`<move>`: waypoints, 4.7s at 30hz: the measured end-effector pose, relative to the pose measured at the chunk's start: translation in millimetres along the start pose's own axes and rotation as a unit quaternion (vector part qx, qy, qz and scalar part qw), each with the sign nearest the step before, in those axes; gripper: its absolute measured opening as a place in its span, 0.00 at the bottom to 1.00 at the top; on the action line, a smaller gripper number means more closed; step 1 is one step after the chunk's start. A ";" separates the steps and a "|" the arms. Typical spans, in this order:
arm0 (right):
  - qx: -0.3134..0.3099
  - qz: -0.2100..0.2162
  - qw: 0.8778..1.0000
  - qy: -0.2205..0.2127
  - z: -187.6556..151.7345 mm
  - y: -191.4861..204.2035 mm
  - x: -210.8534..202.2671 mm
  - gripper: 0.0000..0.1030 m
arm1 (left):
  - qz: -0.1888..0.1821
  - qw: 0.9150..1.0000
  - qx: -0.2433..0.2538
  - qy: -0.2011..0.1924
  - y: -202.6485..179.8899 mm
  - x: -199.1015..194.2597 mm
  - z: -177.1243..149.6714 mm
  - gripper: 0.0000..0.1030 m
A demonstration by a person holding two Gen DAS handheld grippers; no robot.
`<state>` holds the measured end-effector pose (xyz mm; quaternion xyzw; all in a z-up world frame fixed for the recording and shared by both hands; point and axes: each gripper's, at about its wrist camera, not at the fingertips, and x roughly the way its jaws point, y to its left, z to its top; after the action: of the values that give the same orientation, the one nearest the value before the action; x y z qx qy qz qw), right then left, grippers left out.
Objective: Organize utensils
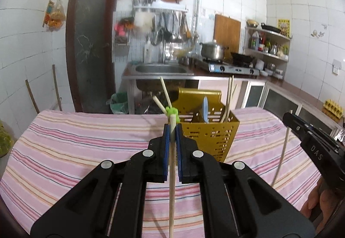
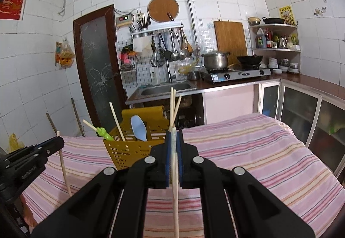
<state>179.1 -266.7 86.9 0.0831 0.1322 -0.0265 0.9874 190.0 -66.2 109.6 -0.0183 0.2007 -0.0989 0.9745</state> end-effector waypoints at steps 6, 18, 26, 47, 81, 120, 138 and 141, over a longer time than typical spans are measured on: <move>0.000 0.008 1.000 -0.024 14.5 2.0 -7.9 0.05 | -0.005 0.999 0.007 -0.041 -5.7 -19.2 17.6 0.04; 0.003 0.022 0.995 -0.099 108.5 11.0 -3.3 0.05 | -0.026 0.990 -0.015 -0.139 -17.8 -14.3 133.3 0.04; 0.003 0.024 0.991 -0.133 158.1 16.5 40.1 0.05 | -0.010 0.985 -0.009 -0.170 -29.2 45.4 184.4 0.04; -0.014 0.003 1.000 -0.023 84.7 5.8 106.5 0.54 | 0.014 0.995 0.022 -0.093 -17.9 127.4 116.0 0.55; -0.045 -0.011 0.998 0.037 -100.2 27.0 -113.4 0.82 | 0.068 0.995 -0.036 -0.062 59.4 -125.0 -94.1 0.95; -0.061 -0.046 0.996 -0.045 -139.1 34.5 -160.9 0.96 | 0.106 0.990 0.000 -0.095 46.4 -136.2 -160.2 0.95; -0.058 -0.047 0.996 -0.048 -139.2 31.2 -162.8 0.96 | 0.106 0.989 0.008 -0.102 44.7 -136.6 -161.6 0.95; -0.058 -0.047 0.996 -0.047 -139.2 31.2 -162.5 0.96 | 0.107 0.989 0.009 -0.105 44.3 -137.1 -161.5 0.95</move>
<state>-10.8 -207.2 2.5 0.0176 0.0903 -0.0693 0.9933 11.1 5.2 11.0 0.0021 0.0975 0.0065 0.9952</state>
